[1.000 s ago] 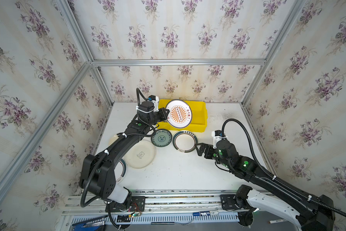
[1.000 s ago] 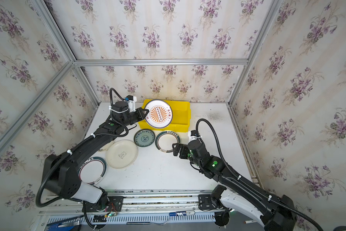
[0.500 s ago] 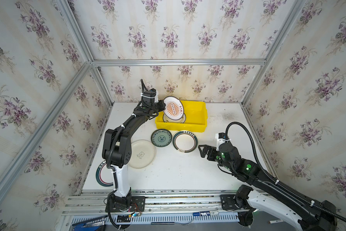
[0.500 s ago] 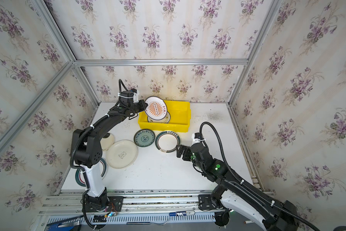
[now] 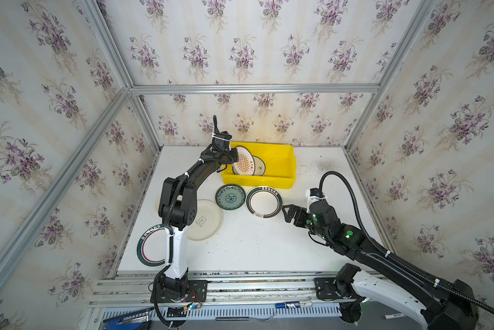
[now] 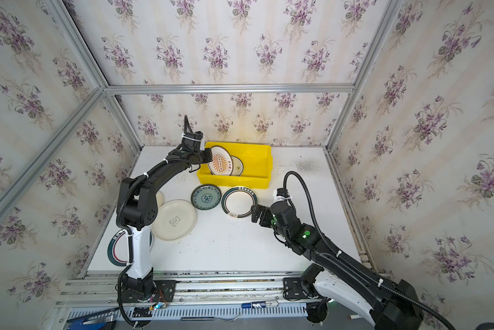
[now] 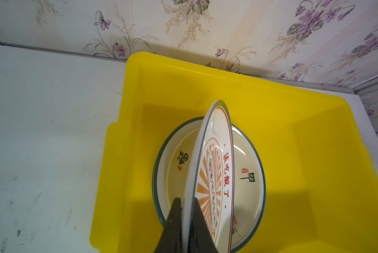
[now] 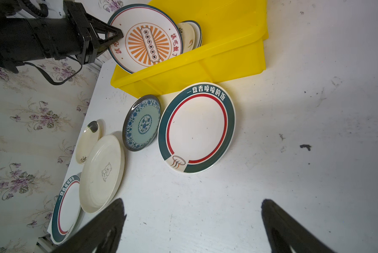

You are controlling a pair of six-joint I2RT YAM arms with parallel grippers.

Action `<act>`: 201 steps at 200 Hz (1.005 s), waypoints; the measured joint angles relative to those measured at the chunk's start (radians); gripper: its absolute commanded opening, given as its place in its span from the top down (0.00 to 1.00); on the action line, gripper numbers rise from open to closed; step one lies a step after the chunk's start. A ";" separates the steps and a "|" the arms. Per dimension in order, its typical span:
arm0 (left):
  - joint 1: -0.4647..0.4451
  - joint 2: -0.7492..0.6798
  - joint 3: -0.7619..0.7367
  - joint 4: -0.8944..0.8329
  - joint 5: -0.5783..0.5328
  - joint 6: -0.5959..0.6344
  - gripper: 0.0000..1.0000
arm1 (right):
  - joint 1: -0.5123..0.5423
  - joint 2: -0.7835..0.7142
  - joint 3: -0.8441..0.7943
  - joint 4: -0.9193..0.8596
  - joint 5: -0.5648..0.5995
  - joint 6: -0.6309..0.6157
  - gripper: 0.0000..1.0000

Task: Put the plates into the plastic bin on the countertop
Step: 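Lower the sunburst plate into the yellow bin and open the left gripper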

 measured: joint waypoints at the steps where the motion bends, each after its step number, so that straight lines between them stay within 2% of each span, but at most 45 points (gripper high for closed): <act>1: -0.001 0.002 0.002 -0.001 0.000 0.001 0.99 | -0.001 0.001 0.000 0.000 -0.001 0.000 0.01; 44: -0.013 0.065 0.084 -0.007 -0.006 0.011 0.93 | -0.019 0.033 0.008 0.011 -0.029 0.000 0.01; 82: -0.008 0.106 0.129 -0.024 -0.018 0.016 0.77 | -0.026 0.055 0.013 0.016 -0.043 0.010 0.01; 145: 0.010 0.138 0.155 -0.079 -0.018 0.026 0.65 | -0.036 0.091 0.020 0.025 -0.062 0.010 0.01; 166: 0.009 0.136 0.157 -0.080 -0.017 0.034 0.54 | -0.039 0.102 0.021 0.040 -0.069 0.010 0.01; 192: 0.009 0.124 0.157 -0.081 -0.008 0.042 0.46 | -0.043 0.106 0.021 0.045 -0.077 0.011 0.01; 201: 0.009 0.117 0.158 -0.081 -0.003 0.048 0.35 | -0.043 0.106 0.021 0.046 -0.080 0.011 0.01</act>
